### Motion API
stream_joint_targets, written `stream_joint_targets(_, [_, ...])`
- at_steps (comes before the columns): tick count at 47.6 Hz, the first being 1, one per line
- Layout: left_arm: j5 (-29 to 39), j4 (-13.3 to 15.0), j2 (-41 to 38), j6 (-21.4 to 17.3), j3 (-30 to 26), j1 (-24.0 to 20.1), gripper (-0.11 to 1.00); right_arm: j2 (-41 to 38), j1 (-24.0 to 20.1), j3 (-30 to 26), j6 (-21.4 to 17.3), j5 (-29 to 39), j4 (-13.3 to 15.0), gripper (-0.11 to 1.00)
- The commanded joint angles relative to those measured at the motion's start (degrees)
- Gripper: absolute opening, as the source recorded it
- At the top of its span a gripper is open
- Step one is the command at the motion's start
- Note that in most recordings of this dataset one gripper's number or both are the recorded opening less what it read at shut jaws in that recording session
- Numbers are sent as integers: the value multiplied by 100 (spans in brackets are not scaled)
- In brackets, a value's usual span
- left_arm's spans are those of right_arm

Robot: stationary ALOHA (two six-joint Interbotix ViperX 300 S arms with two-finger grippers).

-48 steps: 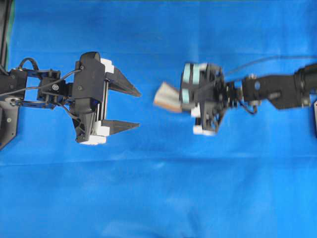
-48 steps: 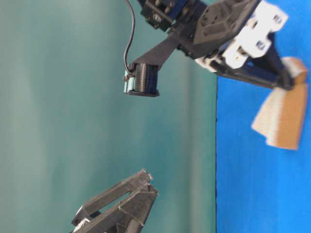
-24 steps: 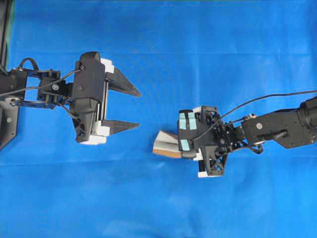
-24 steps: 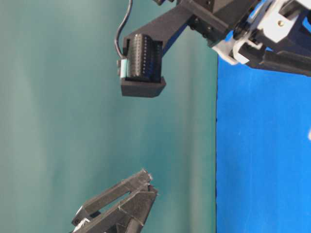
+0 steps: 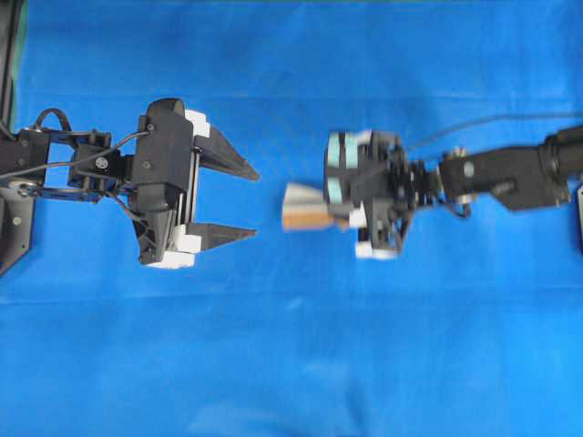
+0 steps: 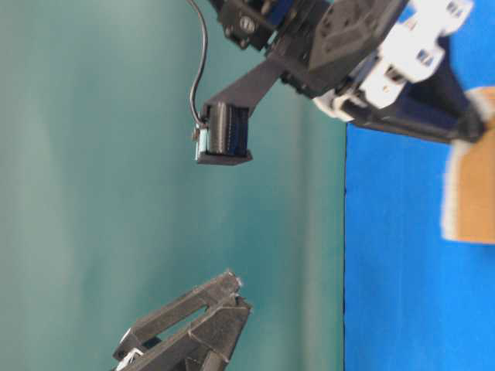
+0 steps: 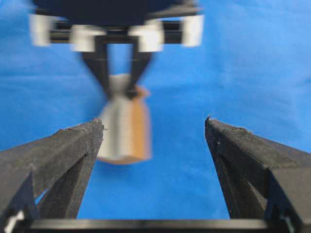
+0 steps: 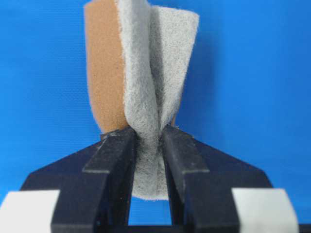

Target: Hand over the sponge with the left arm and wipe it with the right arm.

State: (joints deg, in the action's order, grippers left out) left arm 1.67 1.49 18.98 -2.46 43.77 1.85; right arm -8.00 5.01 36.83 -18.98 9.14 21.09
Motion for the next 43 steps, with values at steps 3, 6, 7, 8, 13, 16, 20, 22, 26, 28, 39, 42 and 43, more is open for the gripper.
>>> stream_joint_targets(3, [-53,0,97,-9,26,26,81,132,545,-44,18,-18,272,26])
stream_joint_targets(6, [-53,0,97,0,26,26,81,132,650,-44,18,-44,334,26])
stream_joint_targets(7, [-53,0,97,0,26,26,81,141,668,-44,18,-53,334,26])
stream_joint_targets(8, [-53,9,97,0,26,26,81,132,677,-53,18,-62,343,26])
stream_joint_targets(13, [-53,0,97,-9,26,26,81,132,668,-35,9,-97,334,26])
stream_joint_targets(16, [-53,0,97,-9,26,26,81,132,615,-26,-26,-114,325,26])
stream_joint_targets(20, [-53,0,97,-18,26,26,81,132,466,-26,-70,-114,316,26])
stream_joint_targets(22, [-53,0,97,-18,26,26,81,132,352,-26,-88,-114,290,26])
stream_joint_targets(26, [-44,0,97,-9,35,26,81,123,53,-26,-114,-123,176,26])
stream_joint_targets(28, [-53,9,97,-18,26,26,81,123,-105,-26,-141,-132,88,26])
stream_joint_targets(39, [-53,9,97,-35,35,26,81,79,-1107,-70,-483,-132,-264,26])
stream_joint_targets(42, [-53,0,97,-35,26,26,81,70,-1318,-97,-563,-123,-281,26])
stream_joint_targets(43, [-62,9,97,-44,18,26,81,70,-1371,-105,-598,-123,-281,26])
